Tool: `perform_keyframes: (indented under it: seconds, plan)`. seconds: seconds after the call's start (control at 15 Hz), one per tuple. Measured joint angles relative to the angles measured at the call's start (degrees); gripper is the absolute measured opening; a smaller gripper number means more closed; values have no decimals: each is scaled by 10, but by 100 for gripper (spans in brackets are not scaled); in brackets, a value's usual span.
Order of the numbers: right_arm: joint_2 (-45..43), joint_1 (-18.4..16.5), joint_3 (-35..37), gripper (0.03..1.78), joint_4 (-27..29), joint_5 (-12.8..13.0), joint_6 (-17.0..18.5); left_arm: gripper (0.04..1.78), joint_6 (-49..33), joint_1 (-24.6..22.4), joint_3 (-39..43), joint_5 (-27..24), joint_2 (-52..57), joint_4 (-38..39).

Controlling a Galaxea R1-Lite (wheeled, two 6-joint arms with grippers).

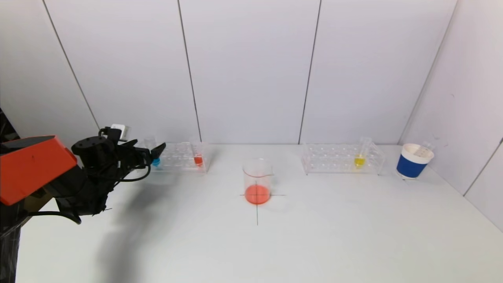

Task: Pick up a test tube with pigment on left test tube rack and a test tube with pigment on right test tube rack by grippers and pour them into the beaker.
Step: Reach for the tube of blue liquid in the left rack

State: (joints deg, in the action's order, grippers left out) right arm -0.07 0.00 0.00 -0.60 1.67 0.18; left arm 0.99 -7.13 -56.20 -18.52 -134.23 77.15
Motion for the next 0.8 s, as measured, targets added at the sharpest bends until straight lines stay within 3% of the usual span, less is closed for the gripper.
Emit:
perform_keyframes:
  seconds: [0.8]
  plan:
    - [0,0,0,177,0,0,0,176,-1,17,0,4,5,-2]
